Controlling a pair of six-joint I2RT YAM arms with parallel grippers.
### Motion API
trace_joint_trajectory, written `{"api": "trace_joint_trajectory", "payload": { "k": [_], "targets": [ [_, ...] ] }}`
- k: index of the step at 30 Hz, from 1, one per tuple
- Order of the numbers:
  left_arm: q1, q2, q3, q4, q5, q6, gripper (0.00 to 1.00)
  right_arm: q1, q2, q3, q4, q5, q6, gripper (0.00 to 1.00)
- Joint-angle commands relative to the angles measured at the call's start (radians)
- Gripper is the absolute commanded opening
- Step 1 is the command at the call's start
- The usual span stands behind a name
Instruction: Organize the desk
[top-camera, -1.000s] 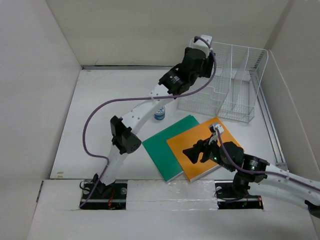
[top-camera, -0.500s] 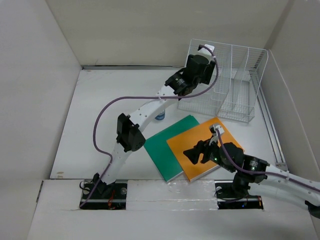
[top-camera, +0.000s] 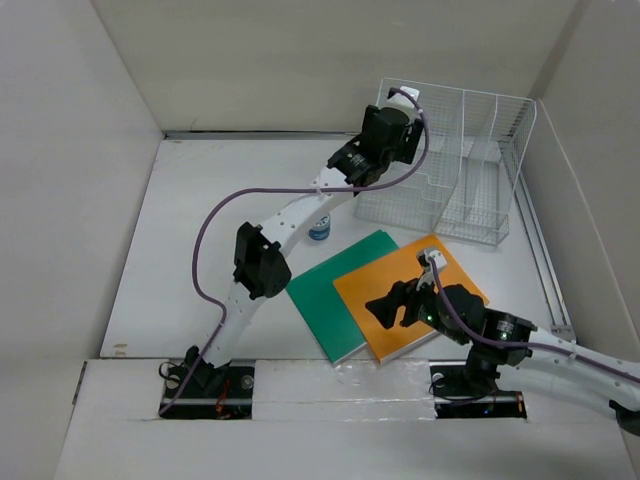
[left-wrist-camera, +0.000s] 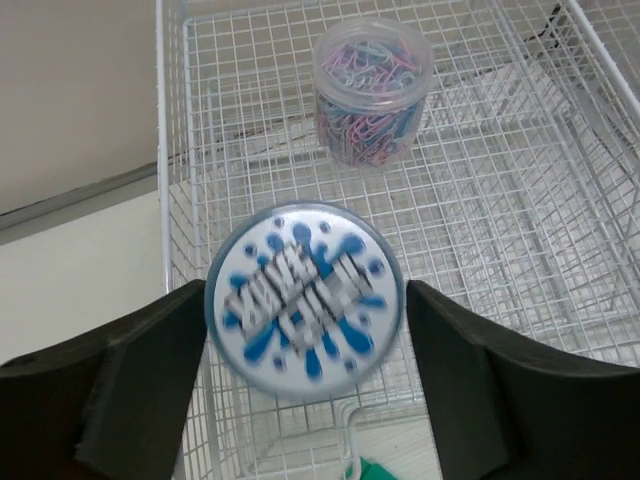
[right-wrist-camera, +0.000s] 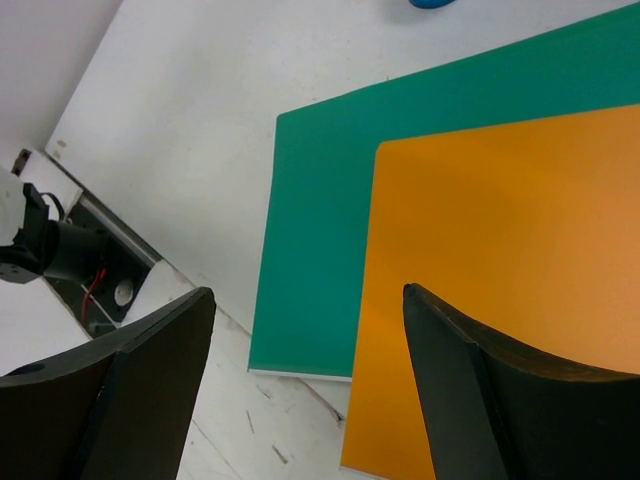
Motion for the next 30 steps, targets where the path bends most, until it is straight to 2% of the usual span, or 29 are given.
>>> {"api": "trace_joint_trajectory", "payload": {
  "k": [1,6,9,11,13,14,15,16,17,19,20,21,23,24,26,27,28,30],
  "targets": [
    [-0.006,-0.020,-0.008,0.069,-0.014,0.010,0.77,0.007,0.021,0.018,0.043,0.028,-0.013,0.81],
    [-0.006,-0.055,-0.028,0.089,-0.017,0.007,0.89,0.007,0.058,0.054,0.043,0.040,-0.039,0.82],
    [-0.006,-0.110,-0.031,0.098,0.033,-0.013,0.99,0.007,0.078,0.057,0.064,0.051,-0.048,0.80],
    [-0.006,-0.129,-0.031,0.105,0.047,-0.019,0.99,0.007,0.092,0.055,0.084,0.056,-0.053,0.77],
    [-0.006,-0.210,-0.041,0.121,0.105,-0.040,0.99,0.007,0.110,0.054,0.105,0.074,-0.062,0.54],
    [-0.006,-0.248,-0.054,0.156,0.124,-0.045,0.99,0.007,0.144,0.055,0.131,0.077,-0.079,0.40],
    [-0.006,-0.331,-0.094,0.177,0.139,-0.050,0.99,0.007,0.164,0.060,0.144,0.080,-0.085,0.14],
    [-0.006,-0.378,-0.123,0.204,0.166,-0.063,0.99,0.007,0.193,0.078,0.153,0.089,-0.093,0.08],
    [-0.006,-0.429,-0.155,0.256,0.182,-0.070,0.99,0.007,0.257,0.092,0.168,0.095,-0.109,0.07],
    [-0.006,-0.579,-0.266,0.298,0.181,-0.093,0.99,0.007,0.334,0.118,0.190,0.137,-0.123,0.17],
    [-0.006,-0.628,-0.304,0.319,0.174,-0.099,0.99,0.007,0.375,0.159,0.204,0.154,-0.134,0.27],
    [-0.006,-0.737,-0.400,0.327,0.167,-0.105,0.99,0.007,0.464,0.185,0.204,0.173,-0.139,0.51],
    [-0.006,-0.861,-0.548,0.385,0.130,-0.145,0.96,0.007,0.555,0.262,0.225,0.209,-0.163,0.73],
    [-0.006,-1.002,-0.734,0.410,0.118,-0.187,0.92,0.007,0.651,0.291,0.234,0.207,-0.179,0.85],
    [-0.006,-1.150,-0.922,0.472,0.078,-0.234,0.86,-0.004,0.754,0.352,0.234,0.209,-0.205,0.92],
    [-0.006,-1.372,-1.195,0.494,0.026,-0.317,0.72,-0.042,0.894,0.444,0.233,0.215,-0.215,0.98],
    [-0.006,-1.374,-1.197,0.494,0.026,-0.318,0.72,-0.043,0.895,0.445,0.268,0.214,-0.215,0.98],
    [-0.006,-1.576,-1.403,0.488,-0.023,-0.384,0.64,-0.078,0.973,0.518,0.288,0.209,-0.229,1.00]
  ]
}}
